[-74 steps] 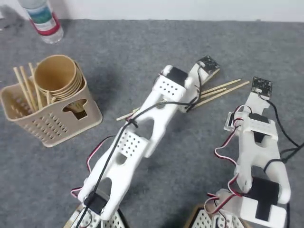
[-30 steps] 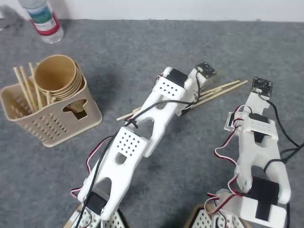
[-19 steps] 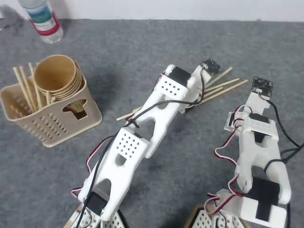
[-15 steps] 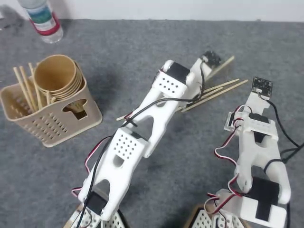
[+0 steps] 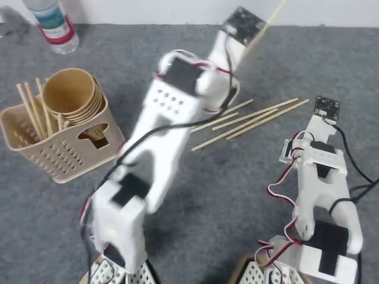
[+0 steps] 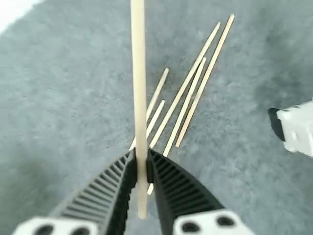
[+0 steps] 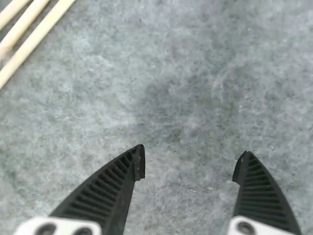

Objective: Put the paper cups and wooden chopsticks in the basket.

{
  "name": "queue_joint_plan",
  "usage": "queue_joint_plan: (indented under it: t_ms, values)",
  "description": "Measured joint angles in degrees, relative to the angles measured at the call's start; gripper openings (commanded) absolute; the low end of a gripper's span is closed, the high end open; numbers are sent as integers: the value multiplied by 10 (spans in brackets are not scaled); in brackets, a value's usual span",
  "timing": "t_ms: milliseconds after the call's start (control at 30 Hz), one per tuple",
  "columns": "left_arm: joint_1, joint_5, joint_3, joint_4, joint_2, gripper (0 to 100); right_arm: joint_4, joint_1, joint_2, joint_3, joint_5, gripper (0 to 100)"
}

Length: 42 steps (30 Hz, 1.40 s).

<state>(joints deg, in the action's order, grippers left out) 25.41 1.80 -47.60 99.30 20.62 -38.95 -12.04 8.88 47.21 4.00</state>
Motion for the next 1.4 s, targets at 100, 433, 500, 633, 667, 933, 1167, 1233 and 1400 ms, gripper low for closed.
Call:
queue_joint_plan:
  t_ms: [100,433,500,633,667,933,1167,1233,1400]
  values:
    - [-32,-3,86,0,-120,11,0,1,0,0,0,299]
    - [-275,-4,350,-130,-508,11,0,18,0,0,-11,299]
    - [-330,-4,411,-181,-585,11,0,18,0,0,-11,299]
    - [-423,-4,571,-313,-716,11,0,18,0,0,-11,299]
    - [-448,-4,620,-348,-739,11,0,18,0,0,-11,299]
    - [-614,-4,1032,-720,-954,11,0,20,0,0,-14,299]
    - [-647,-4,1300,-939,-1069,12,0,28,0,0,-14,299]
    - [-646,-4,1327,-964,-1080,12,0,28,0,0,-14,299]
    - [-647,-11,1360,-992,-1083,13,0,29,0,0,-14,299]
